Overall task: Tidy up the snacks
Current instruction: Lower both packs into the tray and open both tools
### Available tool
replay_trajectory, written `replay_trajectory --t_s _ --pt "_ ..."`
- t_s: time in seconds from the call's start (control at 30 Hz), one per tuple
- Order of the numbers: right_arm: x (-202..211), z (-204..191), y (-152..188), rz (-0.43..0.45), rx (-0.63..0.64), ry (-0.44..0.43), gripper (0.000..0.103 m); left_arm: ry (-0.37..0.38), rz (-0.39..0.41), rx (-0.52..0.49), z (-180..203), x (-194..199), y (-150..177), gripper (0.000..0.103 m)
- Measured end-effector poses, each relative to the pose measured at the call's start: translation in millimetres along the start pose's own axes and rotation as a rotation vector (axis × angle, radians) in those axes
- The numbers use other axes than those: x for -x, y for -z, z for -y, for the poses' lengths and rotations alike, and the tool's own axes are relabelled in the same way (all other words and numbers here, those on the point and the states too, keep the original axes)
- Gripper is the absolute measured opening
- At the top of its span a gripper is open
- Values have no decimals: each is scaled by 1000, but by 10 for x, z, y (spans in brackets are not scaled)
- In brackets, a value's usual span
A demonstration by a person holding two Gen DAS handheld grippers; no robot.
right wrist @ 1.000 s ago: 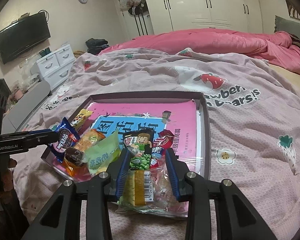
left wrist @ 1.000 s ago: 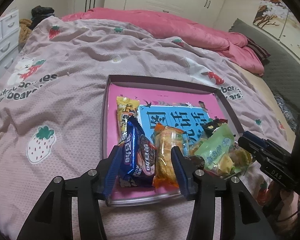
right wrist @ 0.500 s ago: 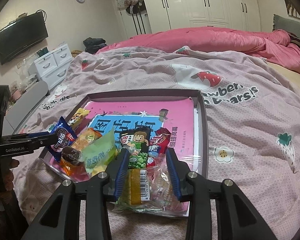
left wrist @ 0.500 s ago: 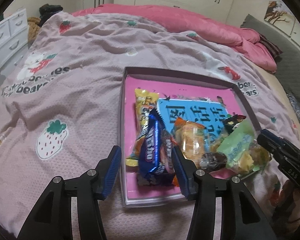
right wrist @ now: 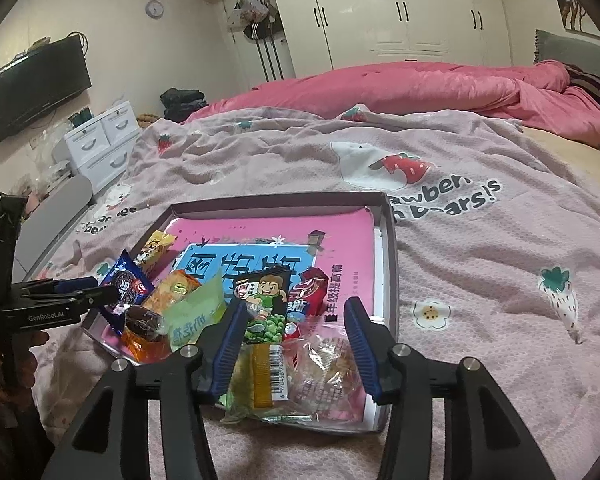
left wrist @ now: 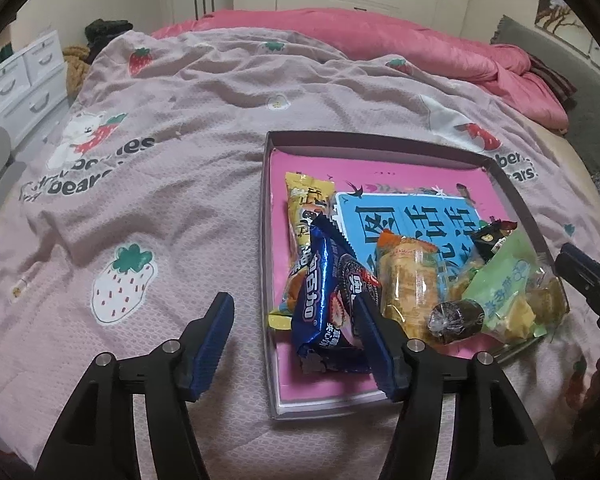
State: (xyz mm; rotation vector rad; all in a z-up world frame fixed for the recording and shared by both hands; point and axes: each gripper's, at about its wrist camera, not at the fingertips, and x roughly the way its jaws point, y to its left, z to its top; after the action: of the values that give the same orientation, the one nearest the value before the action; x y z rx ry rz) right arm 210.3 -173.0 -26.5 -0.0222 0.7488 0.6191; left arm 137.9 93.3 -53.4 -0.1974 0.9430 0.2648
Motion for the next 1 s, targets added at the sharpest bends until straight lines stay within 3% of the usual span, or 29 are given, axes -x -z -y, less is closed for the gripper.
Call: replay_trajectory --t_s 0.53,0.7,1.0 --pt "225 -58 166 -39 7 25 55 -29 0 0 -35 10 8 69" --pt "128 -129 268 -114 57 85 57 -25 -4 -5 -32 15 23 69" --pt "40 -21 240 -103 38 103 58 -17 -10 -17 20 8 39 69"
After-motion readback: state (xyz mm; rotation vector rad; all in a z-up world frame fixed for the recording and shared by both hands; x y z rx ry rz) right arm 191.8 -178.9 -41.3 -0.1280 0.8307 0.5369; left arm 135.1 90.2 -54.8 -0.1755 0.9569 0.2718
